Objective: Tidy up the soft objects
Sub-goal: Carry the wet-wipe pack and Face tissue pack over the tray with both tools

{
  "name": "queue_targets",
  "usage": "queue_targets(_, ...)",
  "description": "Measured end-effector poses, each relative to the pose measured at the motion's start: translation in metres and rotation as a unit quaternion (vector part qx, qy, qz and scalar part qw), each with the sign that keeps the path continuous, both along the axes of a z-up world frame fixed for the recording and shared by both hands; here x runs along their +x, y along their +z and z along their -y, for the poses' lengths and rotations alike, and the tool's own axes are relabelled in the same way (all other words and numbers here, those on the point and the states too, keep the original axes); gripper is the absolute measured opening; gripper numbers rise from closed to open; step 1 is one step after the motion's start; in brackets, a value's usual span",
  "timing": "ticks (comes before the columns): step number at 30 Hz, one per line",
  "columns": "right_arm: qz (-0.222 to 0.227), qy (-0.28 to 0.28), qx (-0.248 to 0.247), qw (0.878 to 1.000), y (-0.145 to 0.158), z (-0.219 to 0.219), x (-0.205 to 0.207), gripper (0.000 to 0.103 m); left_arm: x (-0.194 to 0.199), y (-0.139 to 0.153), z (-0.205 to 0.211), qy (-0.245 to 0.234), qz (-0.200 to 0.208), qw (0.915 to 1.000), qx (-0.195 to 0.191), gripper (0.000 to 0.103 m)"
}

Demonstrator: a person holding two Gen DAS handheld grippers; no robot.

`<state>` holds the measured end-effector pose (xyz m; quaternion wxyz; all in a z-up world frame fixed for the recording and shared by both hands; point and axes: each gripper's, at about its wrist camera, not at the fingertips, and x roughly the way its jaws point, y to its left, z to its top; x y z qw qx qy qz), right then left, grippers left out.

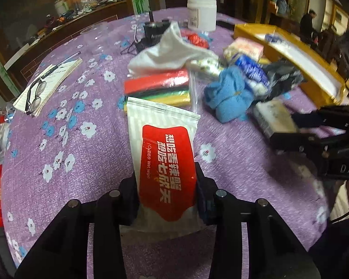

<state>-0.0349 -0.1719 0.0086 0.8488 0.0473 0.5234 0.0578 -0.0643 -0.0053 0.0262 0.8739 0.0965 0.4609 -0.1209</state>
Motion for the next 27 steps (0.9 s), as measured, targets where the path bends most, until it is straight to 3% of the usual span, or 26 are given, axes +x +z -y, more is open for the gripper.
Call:
queue_targets(10, 0.062, 0.014, 0.02, 0.998, 0.029, 0.003, -0.019, 0.05, -0.001, 0.03, 0.006, -0.008, 0.029, 0.9971, -0.069, 0.037)
queue_targets(27, 0.129, -0.108, 0.064, 0.984, 0.072, 0.109, -0.041, 0.051, 0.008, 0.07, 0.118, -0.109, 0.043, 0.989, -0.09, 0.037)
